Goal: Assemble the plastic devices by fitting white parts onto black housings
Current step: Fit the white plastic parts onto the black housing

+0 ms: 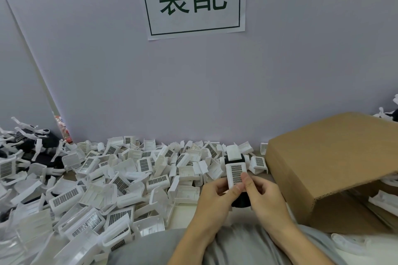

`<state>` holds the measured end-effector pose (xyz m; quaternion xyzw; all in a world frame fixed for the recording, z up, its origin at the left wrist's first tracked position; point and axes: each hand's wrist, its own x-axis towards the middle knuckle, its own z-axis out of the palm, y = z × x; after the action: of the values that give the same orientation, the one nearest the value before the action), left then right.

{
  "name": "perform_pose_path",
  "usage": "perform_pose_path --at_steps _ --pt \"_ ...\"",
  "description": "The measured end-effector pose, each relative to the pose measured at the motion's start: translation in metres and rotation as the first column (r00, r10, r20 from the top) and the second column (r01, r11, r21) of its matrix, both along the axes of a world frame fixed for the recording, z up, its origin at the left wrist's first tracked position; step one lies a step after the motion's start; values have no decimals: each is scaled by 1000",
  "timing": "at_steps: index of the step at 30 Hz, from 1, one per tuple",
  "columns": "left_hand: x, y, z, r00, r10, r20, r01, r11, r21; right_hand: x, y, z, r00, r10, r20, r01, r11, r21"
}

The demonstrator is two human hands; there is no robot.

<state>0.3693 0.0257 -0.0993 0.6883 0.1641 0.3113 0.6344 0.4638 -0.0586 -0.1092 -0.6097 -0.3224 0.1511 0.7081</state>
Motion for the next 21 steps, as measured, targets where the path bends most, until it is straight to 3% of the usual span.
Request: perform_pose_path --at_steps 6,16,19,21 --pt "-1 -1 2 999 40 -8 -41 999 -8 3 -4 3 990 91 -105 -89 996 16" --pt "-4 -3 4 996 68 -54 -71 996 -47 2 -8 6 999 35 42 -33 998 -47" --pt "-4 -3 5 999 54 -9 -55 985 -163 -1 -6 5 999 -6 46 8 1000 -29" --pt "-5 -3 6 998 57 38 -46 967 -249 -2 -4 2 989 -55 137 61 997 -40"
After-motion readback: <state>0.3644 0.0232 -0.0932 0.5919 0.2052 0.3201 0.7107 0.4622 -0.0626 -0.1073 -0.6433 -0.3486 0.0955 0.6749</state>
